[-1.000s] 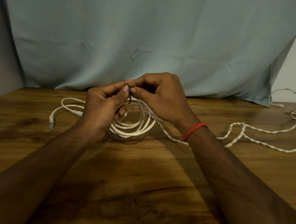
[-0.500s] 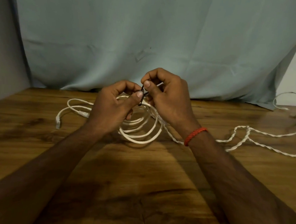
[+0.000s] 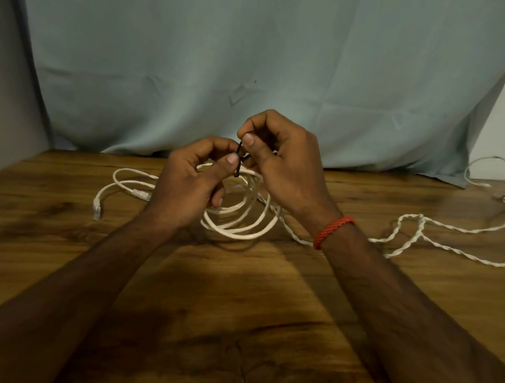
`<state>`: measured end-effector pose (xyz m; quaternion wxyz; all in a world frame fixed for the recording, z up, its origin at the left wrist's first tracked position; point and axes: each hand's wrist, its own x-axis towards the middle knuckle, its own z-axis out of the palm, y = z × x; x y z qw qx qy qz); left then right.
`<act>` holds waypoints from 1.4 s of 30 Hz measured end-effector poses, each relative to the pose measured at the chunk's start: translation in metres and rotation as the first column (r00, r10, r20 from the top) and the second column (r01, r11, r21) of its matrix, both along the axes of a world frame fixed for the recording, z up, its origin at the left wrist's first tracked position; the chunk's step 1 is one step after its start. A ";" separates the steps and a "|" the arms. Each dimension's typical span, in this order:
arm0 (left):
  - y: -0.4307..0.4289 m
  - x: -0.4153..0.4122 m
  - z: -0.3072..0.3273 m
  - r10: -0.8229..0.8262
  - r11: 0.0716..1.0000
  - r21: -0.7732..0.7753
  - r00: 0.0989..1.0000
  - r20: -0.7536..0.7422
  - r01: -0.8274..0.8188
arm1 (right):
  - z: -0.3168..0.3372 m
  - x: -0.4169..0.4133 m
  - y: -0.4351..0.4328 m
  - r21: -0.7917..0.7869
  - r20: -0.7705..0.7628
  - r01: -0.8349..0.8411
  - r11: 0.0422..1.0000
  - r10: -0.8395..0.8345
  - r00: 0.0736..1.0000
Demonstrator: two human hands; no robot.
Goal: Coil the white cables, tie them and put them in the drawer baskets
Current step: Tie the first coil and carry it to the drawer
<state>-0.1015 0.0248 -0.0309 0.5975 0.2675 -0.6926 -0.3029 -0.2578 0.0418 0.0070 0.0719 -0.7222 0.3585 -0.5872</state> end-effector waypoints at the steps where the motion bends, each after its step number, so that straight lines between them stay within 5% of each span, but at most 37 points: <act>1: 0.000 0.000 0.000 -0.010 1.000 0.001 1.000 -0.002 0.010 | 0.000 0.000 0.000 -0.001 0.023 -0.002 1.000 0.002 1.000; 10: -0.002 0.003 0.002 -0.041 0.999 0.035 0.999 0.031 0.040 | -0.001 0.002 -0.001 -0.015 0.029 -0.042 0.999 0.042 0.999; 18: 0.000 0.002 0.001 0.056 0.997 0.047 0.998 0.009 -0.057 | 0.010 -0.017 0.002 0.021 -0.295 -0.126 0.992 0.127 0.947; 25: -0.001 0.002 0.001 0.102 0.994 0.045 0.994 -0.025 -0.101 | 0.007 -0.018 0.000 -0.042 -0.403 -0.095 0.995 0.070 0.913; 36: -0.002 0.002 0.000 0.075 0.995 0.072 0.994 -0.077 -0.070 | 0.007 -0.015 0.003 0.054 -0.306 -0.035 0.998 0.050 0.951; 42: 0.001 0.001 0.001 0.062 0.996 0.073 0.994 -0.087 -0.055 | 0.005 -0.010 0.004 0.227 -0.069 -0.096 0.969 0.114 0.991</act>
